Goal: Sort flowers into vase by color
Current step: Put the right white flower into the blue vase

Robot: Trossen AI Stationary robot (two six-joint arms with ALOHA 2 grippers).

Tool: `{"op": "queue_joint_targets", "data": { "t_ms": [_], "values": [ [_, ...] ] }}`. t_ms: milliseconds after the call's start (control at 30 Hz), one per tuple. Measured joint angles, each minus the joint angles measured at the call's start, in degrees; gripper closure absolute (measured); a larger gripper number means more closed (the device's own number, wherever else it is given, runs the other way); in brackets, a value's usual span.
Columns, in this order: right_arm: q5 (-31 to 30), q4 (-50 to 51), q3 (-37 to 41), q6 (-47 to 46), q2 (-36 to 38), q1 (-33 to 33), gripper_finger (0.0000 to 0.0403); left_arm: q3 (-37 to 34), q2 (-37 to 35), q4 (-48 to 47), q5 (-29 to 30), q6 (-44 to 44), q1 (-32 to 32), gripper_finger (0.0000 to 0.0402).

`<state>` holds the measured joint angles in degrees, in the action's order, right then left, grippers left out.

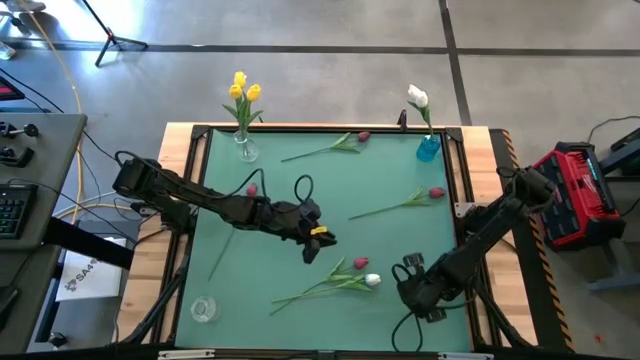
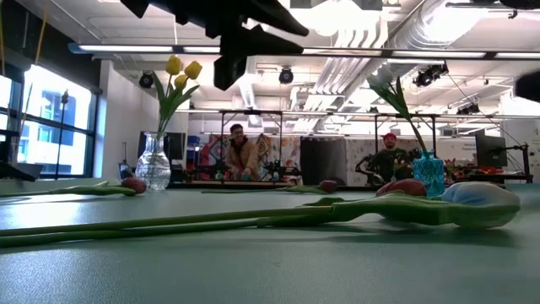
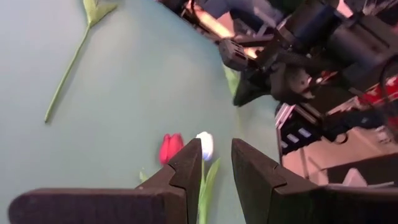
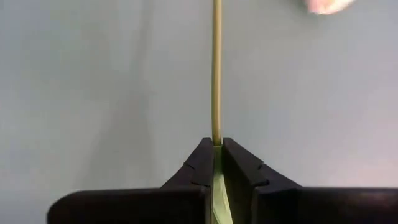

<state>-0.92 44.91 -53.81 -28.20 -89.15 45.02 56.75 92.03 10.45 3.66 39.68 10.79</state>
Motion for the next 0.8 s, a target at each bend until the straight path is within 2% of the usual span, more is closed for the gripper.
{"op": "queue_joint_targets", "data": {
  "t_ms": [167,333,533,667,800],
  "values": [
    [-4.27,11.66,-7.62,7.53,0.03,-2.89,0.04,0.0,0.0,3.62,-0.07,1.69,-1.03,0.0328],
    [-11.3,17.52,-13.35,14.12,0.05,-6.83,0.0399,0.0,0.0,7.38,-5.19,3.79,-2.23,0.0325],
    [-16.41,17.47,-17.04,22.07,0.05,-13.84,0.0399,0.0,0.0,7.65,-10.92,4.72,-2.27,0.0283],
    [-18.31,16.53,-19.86,26.44,0.03,-18.53,0.0399,0.0,0.0,6.26,-11.34,4.17,-2.28,0.0248],
    [-18.28,13.59,-21.95,30.98,0.03,-22.41,0.0399,0.0,0.0,5.83,-11.95,2.4,-2.31,0.0231]
  ]
}}
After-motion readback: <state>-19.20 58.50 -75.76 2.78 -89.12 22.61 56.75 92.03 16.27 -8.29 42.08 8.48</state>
